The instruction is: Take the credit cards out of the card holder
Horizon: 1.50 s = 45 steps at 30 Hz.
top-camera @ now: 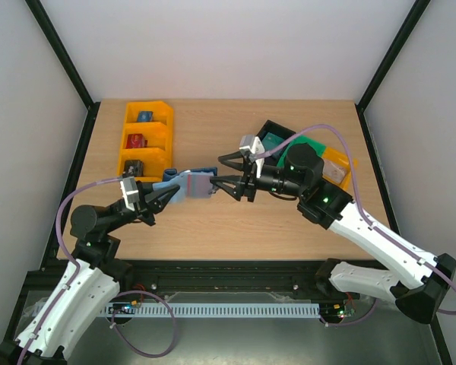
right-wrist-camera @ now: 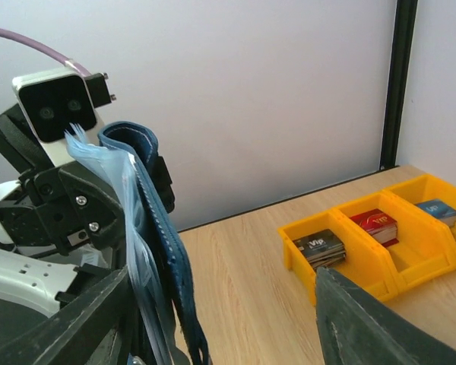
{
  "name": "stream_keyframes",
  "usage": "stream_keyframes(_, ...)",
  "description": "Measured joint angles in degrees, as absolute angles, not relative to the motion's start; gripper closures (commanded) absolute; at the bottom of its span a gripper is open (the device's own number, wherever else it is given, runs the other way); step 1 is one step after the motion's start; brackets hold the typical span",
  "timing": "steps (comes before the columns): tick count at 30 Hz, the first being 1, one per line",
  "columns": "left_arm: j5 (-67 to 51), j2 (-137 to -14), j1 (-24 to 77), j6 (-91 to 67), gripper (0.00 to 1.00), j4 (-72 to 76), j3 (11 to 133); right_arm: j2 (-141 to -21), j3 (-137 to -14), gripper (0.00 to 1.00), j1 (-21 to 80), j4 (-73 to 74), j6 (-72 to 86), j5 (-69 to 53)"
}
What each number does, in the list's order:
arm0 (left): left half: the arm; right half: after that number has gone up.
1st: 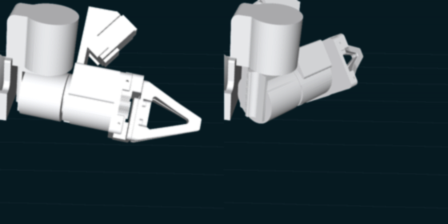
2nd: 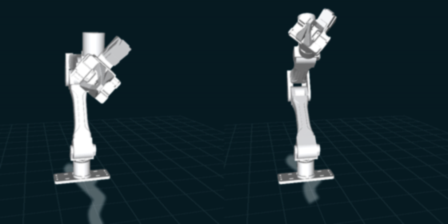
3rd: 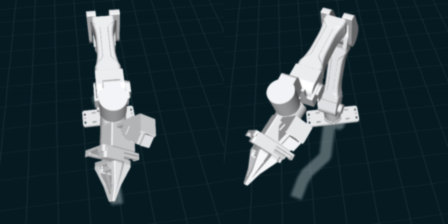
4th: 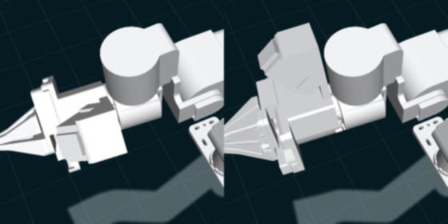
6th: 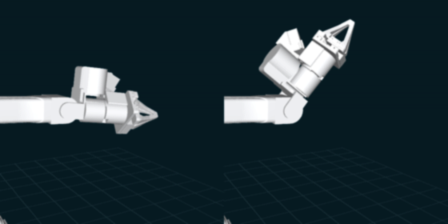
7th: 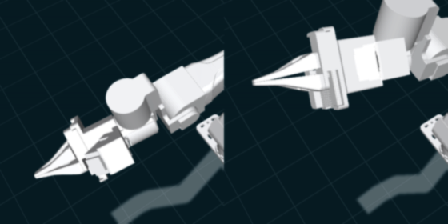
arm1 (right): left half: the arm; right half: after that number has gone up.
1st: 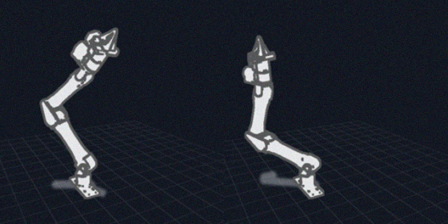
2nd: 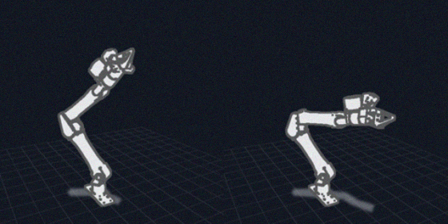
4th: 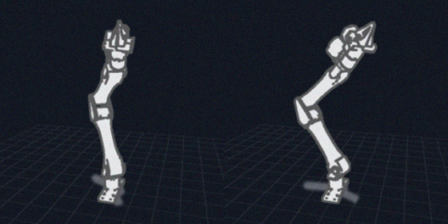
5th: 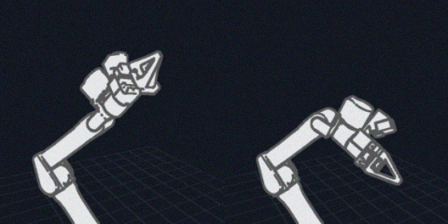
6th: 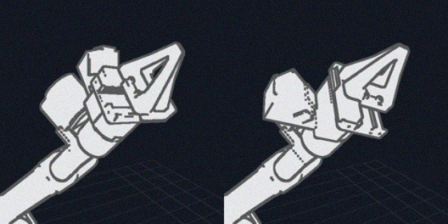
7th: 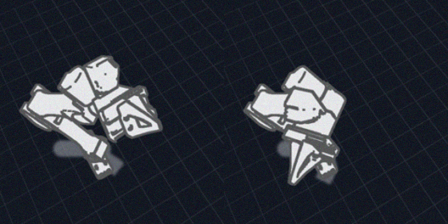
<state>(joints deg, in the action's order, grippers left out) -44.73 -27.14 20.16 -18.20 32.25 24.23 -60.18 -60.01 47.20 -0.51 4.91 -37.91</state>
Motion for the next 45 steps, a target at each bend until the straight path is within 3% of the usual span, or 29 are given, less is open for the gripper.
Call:
stream_keyframes(10,-45.84,-27.22,20.16,-18.2,0.98,33.3,23.59,-67.05,-60.95,0.55,47.35,-1.58,7.46,-40.66)
stream_keyframes(19,-46.5,-27.09,19.94,-18.83,0.98,35.48,23.38,-72.42,-63.0,0.48,48.71,-7.77,10.87,-43.62)
stream_keyframes(23,-46.85,-26.63,19.94,-19.35,0.98,35.7,23.33,-73.87,-63.05,0.37,48.8,-10.61,11.92,-46.22)
stream_keyframes(32,-47.72,-25.61,20.23,-19.73,0.98,36.71,23.29,-74.08,-62.76,0.3,48.88,-13.65,12.16,-52.36)
stream_keyframes(42,-46.37,-25.76,20.21,-19.42,0.98,34.79,23.14,-71.66,-62.13,0.31,51.05,-13.72,11.9,-55.42)
stream_keyframes(45,-45.78,-26.0,20.21,-19.27,0.98,33.58,22.7,-71.75,-62.13,0.37,51.92,-14.09,12.91,-56.38)
